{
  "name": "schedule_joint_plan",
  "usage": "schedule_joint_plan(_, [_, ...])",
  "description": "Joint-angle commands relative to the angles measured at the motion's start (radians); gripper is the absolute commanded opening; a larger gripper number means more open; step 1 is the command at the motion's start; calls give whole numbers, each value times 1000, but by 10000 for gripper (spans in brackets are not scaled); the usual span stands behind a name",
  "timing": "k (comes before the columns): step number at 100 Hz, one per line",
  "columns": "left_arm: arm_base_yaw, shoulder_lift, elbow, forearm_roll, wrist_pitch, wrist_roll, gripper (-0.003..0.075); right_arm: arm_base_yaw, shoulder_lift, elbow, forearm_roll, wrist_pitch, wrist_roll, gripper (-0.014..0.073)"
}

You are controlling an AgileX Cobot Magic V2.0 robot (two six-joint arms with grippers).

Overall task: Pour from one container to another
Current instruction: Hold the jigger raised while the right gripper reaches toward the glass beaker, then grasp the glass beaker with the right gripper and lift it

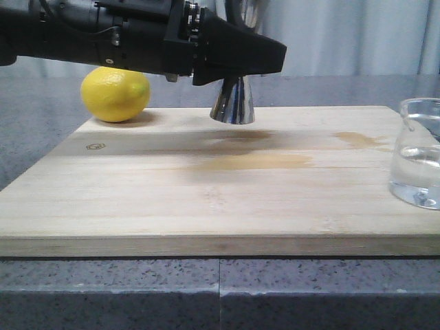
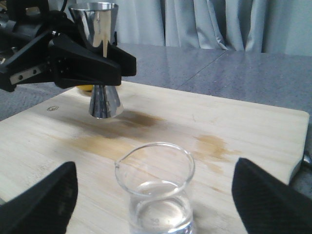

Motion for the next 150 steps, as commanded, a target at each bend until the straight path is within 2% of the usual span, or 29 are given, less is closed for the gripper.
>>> schedule_joint_plan(1, [-8, -45, -30, -86, 78, -3, 103, -9, 5, -24, -14, -91, -10, 584])
schedule_joint_plan(30, [-8, -45, -30, -86, 78, -3, 103, -9, 51, -24, -25, -100, -10, 584])
schedule_joint_plan(128, [-8, -45, -30, -86, 78, -3, 103, -9, 545, -4, 6, -559, -10, 582])
schedule_joint_plan(135, [-8, -45, -30, -86, 78, -3, 103, -9, 573, -4, 6, -592, -10, 558])
schedule_joint_plan(150, [-8, -45, -30, -86, 78, -3, 103, -9, 602, -4, 6, -607, -10, 448])
